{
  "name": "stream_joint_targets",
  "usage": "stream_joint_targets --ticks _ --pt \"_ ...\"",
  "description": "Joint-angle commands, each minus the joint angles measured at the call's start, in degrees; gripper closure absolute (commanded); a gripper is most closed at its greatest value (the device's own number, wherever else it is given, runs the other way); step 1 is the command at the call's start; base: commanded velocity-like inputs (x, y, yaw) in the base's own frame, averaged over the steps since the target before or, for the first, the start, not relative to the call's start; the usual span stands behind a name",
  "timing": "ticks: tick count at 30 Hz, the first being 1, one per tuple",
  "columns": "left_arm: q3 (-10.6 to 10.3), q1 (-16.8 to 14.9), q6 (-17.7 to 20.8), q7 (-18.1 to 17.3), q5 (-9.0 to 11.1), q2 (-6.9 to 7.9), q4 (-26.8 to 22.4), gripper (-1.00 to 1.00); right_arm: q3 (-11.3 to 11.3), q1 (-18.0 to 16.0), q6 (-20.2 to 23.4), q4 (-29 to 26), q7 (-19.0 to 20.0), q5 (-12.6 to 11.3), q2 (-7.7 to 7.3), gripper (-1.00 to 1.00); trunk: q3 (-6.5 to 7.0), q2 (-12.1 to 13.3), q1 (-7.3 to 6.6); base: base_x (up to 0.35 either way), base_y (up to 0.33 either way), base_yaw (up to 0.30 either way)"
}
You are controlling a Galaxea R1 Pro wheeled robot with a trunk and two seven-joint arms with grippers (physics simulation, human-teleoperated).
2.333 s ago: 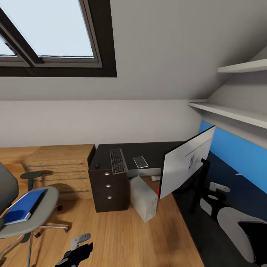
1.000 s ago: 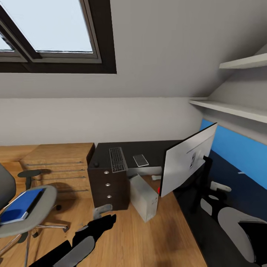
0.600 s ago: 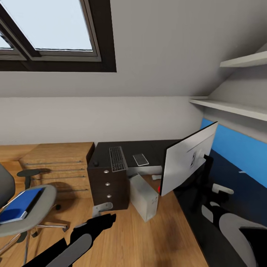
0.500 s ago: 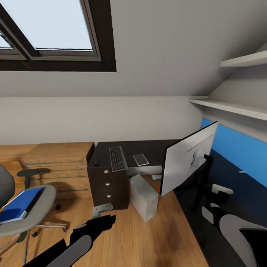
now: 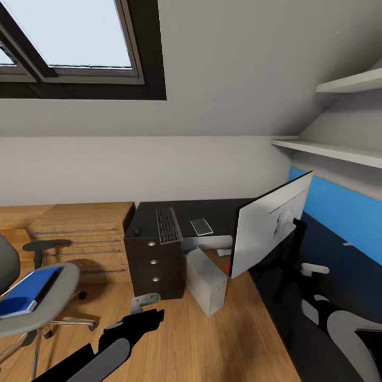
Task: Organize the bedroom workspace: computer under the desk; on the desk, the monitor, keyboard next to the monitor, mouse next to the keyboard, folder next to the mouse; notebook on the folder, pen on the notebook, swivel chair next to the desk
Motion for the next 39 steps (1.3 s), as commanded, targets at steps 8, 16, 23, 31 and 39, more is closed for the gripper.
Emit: stream_joint_targets --ticks 8,16,23,31,39 --pt "-0.1 -0.1 0.2 0.3 0.2 0.05 -0.1 -1.00 0.1 -0.1 -0.6 0.3 2.6 -2.7 -0.85 -1.00 -1.52 -3.3 1.77 0.000 0.000 0.000" --pt "-0.1 -0.1 0.2 0.3 0.1 0.05 -0.1 -1.00 0.1 -0.1 -1.4 0.3 2.7 -2.9 -0.89 -1.00 -2.96 -6.5 3.53 0.000 0.000 0.000" --pt "-0.1 -0.1 0.2 0.3 0.1 0.12 -0.1 -1.00 0.0 -0.1 -1.5 0.2 2.6 -4.2 -0.98 -1.00 -4.04 -8.9 4.85 0.000 0.000 0.000" --pt "0.0 -0.1 0.2 0.3 0.1 0.13 -0.1 -1.00 0.1 -0.1 -1.8 0.2 2.6 -5.5 -0.99 -1.00 -4.04 -8.9 4.85 0.000 0.000 0.000" --pt "0.0 -0.1 0.3 0.2 0.2 0.20 -0.1 -1.00 0.1 -0.1 -1.8 0.2 2.6 -5.7 -0.99 -1.00 -4.04 -8.9 4.85 0.000 0.000 0.000"
